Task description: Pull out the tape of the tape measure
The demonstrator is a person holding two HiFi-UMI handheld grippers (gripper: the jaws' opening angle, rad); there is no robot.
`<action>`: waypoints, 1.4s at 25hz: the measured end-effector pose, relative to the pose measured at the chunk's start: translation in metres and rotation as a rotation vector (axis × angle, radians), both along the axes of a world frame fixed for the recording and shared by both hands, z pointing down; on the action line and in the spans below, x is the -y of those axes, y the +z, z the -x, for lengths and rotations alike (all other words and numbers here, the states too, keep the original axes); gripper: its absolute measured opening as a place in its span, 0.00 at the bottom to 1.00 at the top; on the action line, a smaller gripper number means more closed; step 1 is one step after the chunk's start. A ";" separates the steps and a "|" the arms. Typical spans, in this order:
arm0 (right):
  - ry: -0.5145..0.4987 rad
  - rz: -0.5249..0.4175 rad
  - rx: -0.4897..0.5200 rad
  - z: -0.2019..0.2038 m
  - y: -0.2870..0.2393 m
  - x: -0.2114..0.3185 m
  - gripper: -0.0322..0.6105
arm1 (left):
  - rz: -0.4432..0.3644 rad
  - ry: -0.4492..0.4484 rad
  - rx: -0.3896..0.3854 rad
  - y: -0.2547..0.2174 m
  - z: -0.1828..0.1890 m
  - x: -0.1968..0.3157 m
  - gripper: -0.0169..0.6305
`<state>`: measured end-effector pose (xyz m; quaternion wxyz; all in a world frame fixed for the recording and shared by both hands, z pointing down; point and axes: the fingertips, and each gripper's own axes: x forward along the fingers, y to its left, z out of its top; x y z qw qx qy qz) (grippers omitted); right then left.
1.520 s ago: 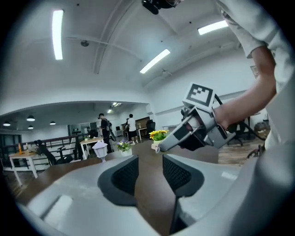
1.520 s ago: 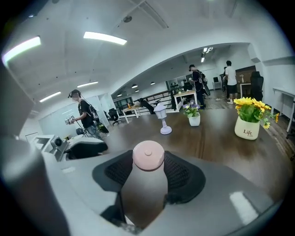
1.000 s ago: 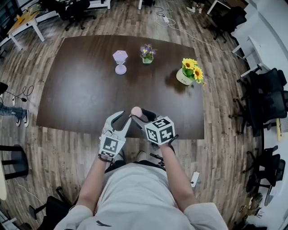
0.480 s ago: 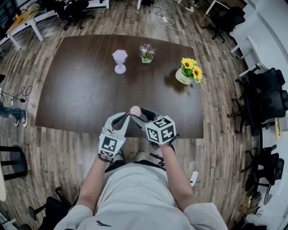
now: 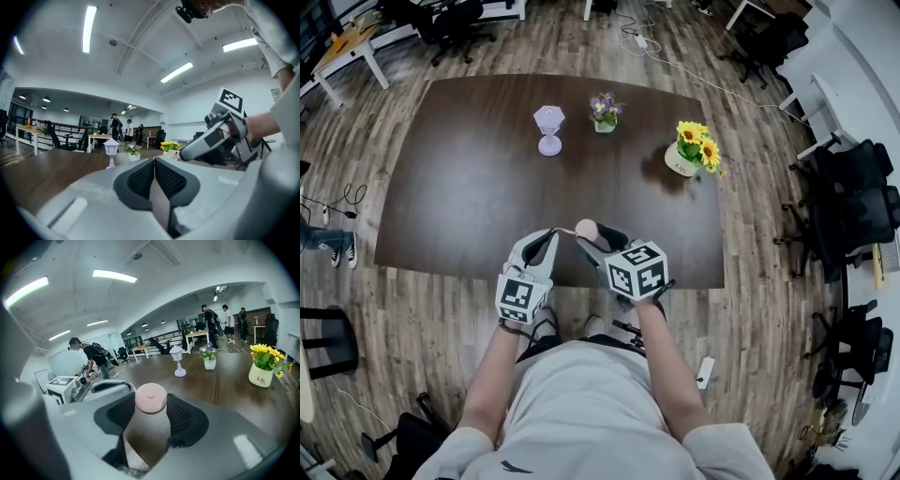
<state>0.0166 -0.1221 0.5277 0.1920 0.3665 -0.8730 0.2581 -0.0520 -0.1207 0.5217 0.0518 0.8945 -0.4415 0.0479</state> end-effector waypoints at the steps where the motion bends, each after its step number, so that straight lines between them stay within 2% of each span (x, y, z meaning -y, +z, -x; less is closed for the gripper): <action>1: 0.003 -0.002 -0.001 0.000 0.000 0.000 0.38 | -0.002 0.000 0.005 0.000 0.001 0.001 0.05; 6: 0.037 -0.026 -0.029 -0.002 -0.001 0.005 0.38 | -0.005 -0.031 0.003 -0.001 0.005 0.006 0.05; 11: 0.121 -0.039 -0.056 -0.026 0.000 0.014 0.38 | 0.039 -0.146 -0.071 0.001 0.036 0.018 0.05; 18: 0.212 -0.045 -0.093 -0.054 0.002 0.023 0.38 | 0.046 -0.220 -0.080 0.002 0.064 0.026 0.05; 27: 0.229 -0.060 -0.157 -0.064 0.008 0.026 0.38 | 0.058 -0.238 -0.050 0.007 0.066 0.030 0.05; 31: 0.292 -0.050 -0.190 -0.082 0.011 0.028 0.38 | 0.095 -0.313 -0.090 0.014 0.089 0.029 0.05; 35: 0.291 -0.040 -0.189 -0.089 0.013 0.028 0.38 | 0.101 -0.324 -0.072 0.019 0.098 0.028 0.05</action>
